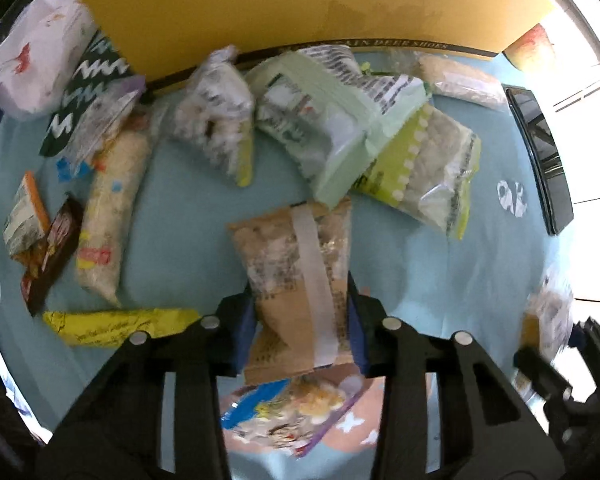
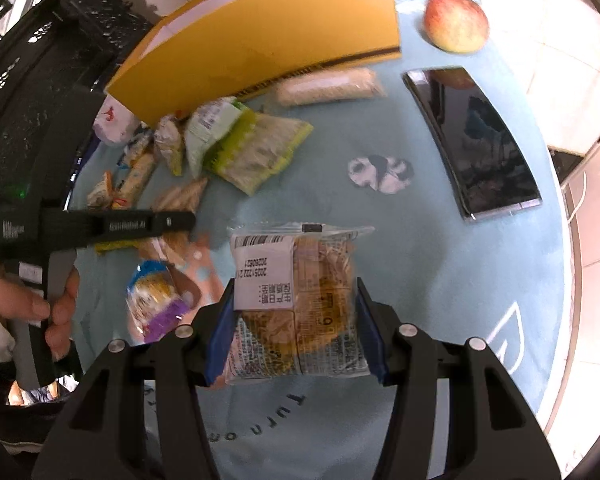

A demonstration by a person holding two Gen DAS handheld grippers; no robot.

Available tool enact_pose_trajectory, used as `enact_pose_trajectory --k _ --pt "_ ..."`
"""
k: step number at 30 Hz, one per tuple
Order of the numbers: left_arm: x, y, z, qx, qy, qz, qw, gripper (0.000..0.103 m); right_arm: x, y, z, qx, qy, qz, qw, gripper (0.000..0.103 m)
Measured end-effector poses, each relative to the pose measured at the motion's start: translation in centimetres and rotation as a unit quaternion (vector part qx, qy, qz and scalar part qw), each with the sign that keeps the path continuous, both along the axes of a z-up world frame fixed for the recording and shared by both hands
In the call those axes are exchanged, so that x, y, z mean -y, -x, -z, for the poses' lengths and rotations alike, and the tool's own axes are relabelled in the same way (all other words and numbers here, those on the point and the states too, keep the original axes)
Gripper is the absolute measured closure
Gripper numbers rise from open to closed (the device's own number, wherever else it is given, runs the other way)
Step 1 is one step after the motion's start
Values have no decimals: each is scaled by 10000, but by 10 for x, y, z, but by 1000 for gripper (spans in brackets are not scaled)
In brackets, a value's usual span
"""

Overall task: Organize snacks
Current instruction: 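Grasp clear round cake pack with right tool while left tool grasps paper-banded bread pack, then carry both packs over the yellow box and open both tools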

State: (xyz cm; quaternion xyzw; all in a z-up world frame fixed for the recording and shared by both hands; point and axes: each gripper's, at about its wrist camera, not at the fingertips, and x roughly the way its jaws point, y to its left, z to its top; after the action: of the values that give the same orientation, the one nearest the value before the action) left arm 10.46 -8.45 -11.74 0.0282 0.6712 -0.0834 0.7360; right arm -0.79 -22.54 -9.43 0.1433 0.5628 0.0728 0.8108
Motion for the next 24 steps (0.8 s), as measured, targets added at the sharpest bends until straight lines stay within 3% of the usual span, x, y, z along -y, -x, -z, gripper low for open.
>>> enact_pose_trajectory --k 9,13,24 --pt "-33 25 -37 534 -5 -12 9986 64 -16 -13 -15 120 -65 -189 9997 48" --pt "-42 27 -60 781 160 -49 9968 64 -18 -15 -27 256 -129 -164 9995 48" --pt "-51 6 -117 1280 527 -94 9903 64 -6 -33 -78 832 -474 27 9954 48"
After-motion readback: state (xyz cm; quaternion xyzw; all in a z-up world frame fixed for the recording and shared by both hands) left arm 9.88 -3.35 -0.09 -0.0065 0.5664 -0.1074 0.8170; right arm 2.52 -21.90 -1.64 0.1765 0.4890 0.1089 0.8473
